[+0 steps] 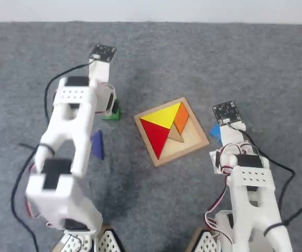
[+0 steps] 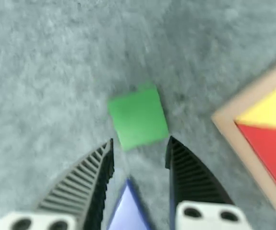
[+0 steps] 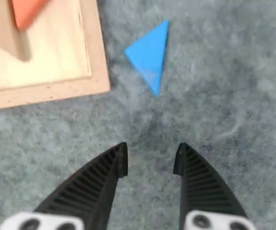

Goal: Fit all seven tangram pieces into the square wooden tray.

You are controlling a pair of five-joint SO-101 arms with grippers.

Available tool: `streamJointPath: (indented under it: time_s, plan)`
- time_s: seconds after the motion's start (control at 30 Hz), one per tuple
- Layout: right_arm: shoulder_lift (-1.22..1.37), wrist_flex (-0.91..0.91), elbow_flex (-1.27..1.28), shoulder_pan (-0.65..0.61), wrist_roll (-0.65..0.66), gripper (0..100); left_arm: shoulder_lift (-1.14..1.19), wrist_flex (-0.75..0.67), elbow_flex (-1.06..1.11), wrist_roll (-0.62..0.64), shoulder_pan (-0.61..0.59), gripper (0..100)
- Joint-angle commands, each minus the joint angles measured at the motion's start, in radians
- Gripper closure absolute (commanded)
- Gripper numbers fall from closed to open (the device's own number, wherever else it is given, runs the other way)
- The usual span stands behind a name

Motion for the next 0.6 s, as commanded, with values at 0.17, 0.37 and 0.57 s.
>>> streamJointPath:
  time_s: [0.17, 0.37, 0.57]
  plan:
    - [-0.030, -0.022, -0.008, 0.015, 0.014, 82.2, 0.410, 0.169, -0.444, 0.115, 0.002, 77]
    - [-0.030, -0.033, -0.006, 0.015, 0.014, 82.2, 0.463, 0.206, -0.493, 0.112, 0.003, 76]
    - [-0.030, -0.035, -0.006, 0.015, 0.014, 82.2, 0.462, 0.215, -0.492, 0.107, -0.005, 86]
